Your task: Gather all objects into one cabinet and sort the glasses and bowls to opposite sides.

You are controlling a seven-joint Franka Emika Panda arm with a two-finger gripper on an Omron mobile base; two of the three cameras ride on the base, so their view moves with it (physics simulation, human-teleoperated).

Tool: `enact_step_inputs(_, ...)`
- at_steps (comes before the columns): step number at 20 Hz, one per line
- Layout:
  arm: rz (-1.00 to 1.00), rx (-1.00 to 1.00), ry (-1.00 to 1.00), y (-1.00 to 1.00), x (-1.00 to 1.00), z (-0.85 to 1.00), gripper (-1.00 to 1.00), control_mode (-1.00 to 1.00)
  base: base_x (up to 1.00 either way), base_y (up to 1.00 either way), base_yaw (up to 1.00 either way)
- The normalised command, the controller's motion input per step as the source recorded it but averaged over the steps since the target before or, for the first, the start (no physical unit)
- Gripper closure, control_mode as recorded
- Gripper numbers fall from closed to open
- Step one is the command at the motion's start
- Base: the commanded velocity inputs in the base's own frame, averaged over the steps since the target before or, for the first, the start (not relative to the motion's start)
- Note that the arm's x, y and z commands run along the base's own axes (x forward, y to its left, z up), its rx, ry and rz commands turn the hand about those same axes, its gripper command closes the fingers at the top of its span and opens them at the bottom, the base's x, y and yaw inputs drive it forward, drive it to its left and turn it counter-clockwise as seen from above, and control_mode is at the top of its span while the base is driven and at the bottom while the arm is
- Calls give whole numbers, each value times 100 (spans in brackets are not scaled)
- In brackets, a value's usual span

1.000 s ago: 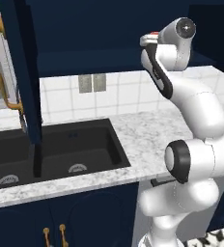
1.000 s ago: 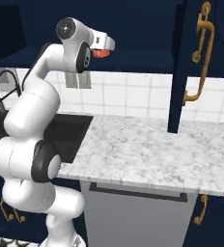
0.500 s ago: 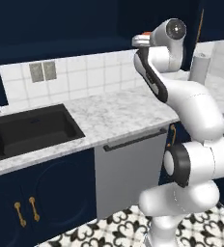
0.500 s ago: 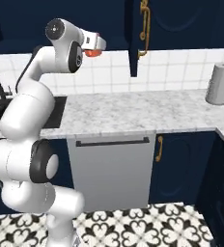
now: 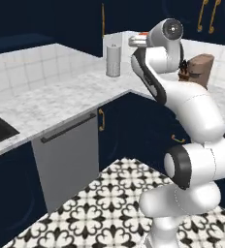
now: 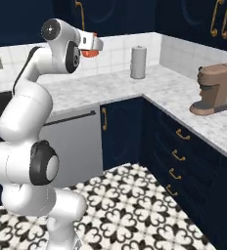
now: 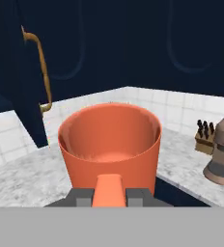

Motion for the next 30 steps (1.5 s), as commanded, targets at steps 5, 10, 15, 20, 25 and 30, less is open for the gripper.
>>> enact_step_inputs(5,0,0,0,0,0,0,100,100,-52,0,-79)
enact_step_inputs(10,0,0,0,0,0,0,100,100,-50,-1,-79)
enact_step_inputs(15,0,0,0,0,0,0,100,100,-39,-17,-19)
enact_step_inputs(20,0,0,0,0,0,0,100,100,-37,-98,0)
enact_step_inputs(25,0,0,0,0,0,0,100,100,-36,-100,-12)
enact_step_inputs(30,0,0,0,0,0,0,100,100,7,-62,-30)
